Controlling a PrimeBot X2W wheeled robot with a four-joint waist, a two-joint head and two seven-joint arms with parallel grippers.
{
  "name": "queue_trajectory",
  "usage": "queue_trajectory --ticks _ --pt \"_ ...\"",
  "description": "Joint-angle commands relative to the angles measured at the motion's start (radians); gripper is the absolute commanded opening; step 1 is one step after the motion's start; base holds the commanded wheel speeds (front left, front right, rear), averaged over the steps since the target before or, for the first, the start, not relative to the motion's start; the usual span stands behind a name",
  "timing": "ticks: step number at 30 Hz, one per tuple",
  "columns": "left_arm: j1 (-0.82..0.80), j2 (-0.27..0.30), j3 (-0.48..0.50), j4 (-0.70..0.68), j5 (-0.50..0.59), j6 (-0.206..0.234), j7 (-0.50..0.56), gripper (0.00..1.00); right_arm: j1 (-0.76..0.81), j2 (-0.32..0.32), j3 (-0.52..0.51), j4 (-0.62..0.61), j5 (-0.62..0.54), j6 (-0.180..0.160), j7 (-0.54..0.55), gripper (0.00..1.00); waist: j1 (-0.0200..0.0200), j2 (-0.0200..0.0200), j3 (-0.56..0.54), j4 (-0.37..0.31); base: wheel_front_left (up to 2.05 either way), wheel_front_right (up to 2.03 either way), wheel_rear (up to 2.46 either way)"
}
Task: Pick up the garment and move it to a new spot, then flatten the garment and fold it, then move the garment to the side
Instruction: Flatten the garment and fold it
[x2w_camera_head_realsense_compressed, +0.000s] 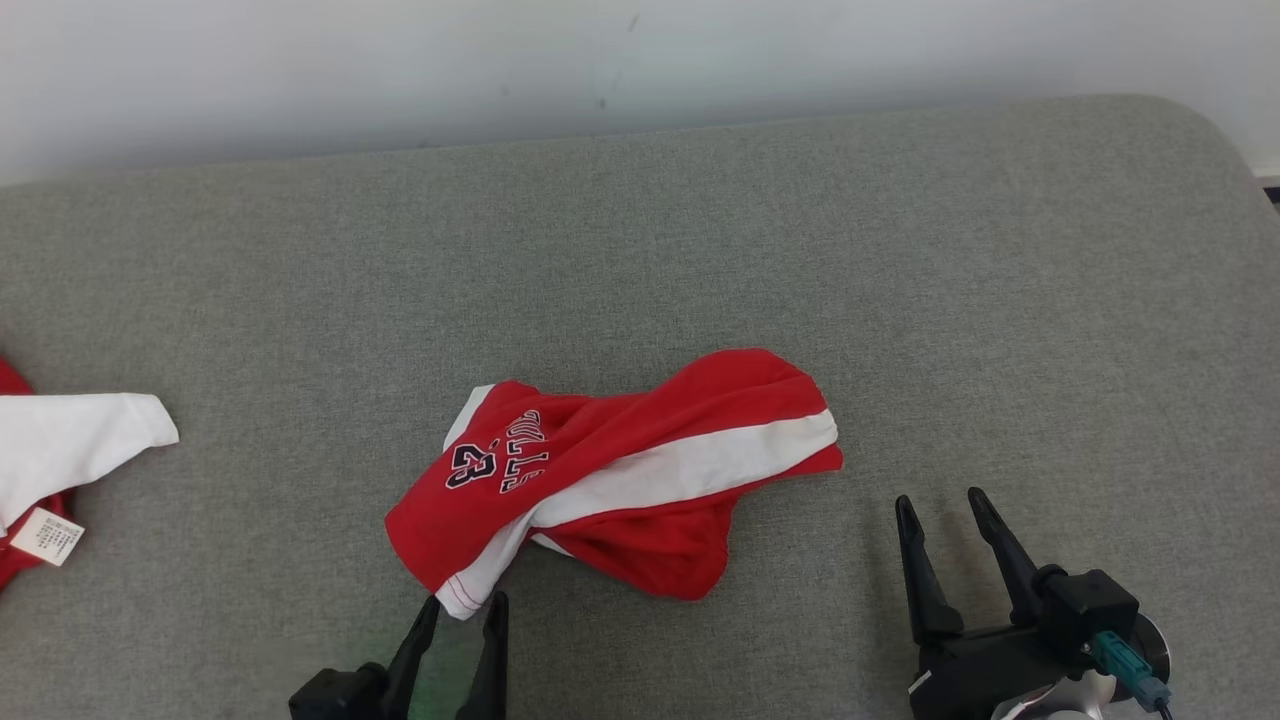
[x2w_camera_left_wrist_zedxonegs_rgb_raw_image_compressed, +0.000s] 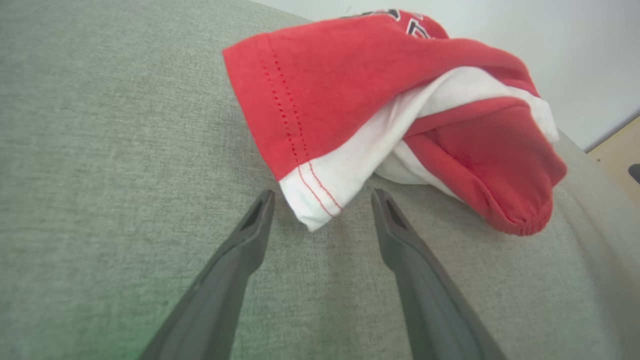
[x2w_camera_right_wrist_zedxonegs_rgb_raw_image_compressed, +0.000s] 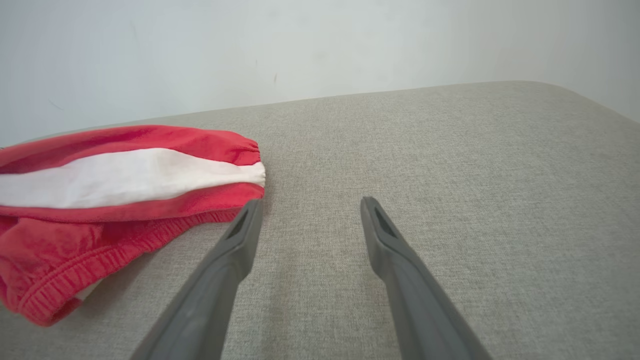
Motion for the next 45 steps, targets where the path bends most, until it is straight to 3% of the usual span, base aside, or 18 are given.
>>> queue_trajectory --ticks 1,2,4,5,11,22,26,30,36,45 --pt "-0.007 0.002 0.007 -0.004 -0.008 -0.002 -0.003 0.88 -0.005 0.002 0.002 0.0 0.006 -0.003 0.0 1.0 -0.0001 -0.0002 0.001 0.002 0.0 0.0 0.0" --pt "-0.011 0.002 0.009 -0.005 -0.007 -0.002 -0.003 0.56 -0.005 0.003 0.003 0.001 0.006 -0.003 -0.001 1.0 -0.0001 -0.0002 0.002 0.003 0.0 0.0 0.0" --pt "-0.021 0.001 0.009 -0.009 -0.002 -0.002 -0.003 0.32 -0.008 0.004 0.003 0.0 0.005 -0.003 -0.001 1.0 -0.0001 -0.0002 0.006 0.005 0.0 0.0 0.0" --pt "-0.023 0.002 0.007 -0.011 0.001 -0.002 -0.003 0.0 -0.009 0.005 0.004 0.0 0.005 -0.003 -0.001 1.0 -0.0001 -0.0002 0.008 0.005 0.0 0.0 0.0" --pt "-0.036 0.002 0.027 -0.051 0.012 -0.002 -0.003 0.0 -0.019 0.011 -0.001 0.003 0.011 -0.003 -0.001 1.0 -0.0001 -0.0002 0.016 0.005 0.0 0.0 0.0" --pt "0.023 0.002 0.236 -0.183 0.094 0.0 -0.003 0.0 0.003 0.026 0.031 0.009 0.046 -0.003 0.0 1.0 -0.0001 -0.0002 -0.023 0.043 0.0 0.0 0.0" --pt "0.03 0.001 0.305 -0.197 0.105 0.015 -0.003 0.0 -0.001 0.024 0.093 -0.002 0.089 -0.003 0.0 1.0 -0.0001 -0.0002 -0.027 0.055 0.0 0.0 0.0" --pt "0.033 0.001 0.333 -0.195 0.113 0.013 -0.003 0.0 -0.014 0.017 0.151 -0.017 0.16 -0.002 0.0 1.0 -0.0001 -0.0002 -0.025 0.062 0.0 0.0 0.0" --pt "0.019 0.001 0.314 -0.171 0.113 0.011 -0.003 0.0 -0.096 -0.002 0.24 0.009 0.363 -0.002 0.0 1.0 -0.0001 -0.0002 -0.002 0.085 0.0 0.0 0.0" --pt "-0.004 0.001 0.279 -0.167 0.12 0.019 -0.003 0.0 -0.284 -0.076 0.403 0.195 0.619 -0.002 0.003 1.0 -0.0001 -0.0002 0.041 0.128 0.0 0.0 0.0"
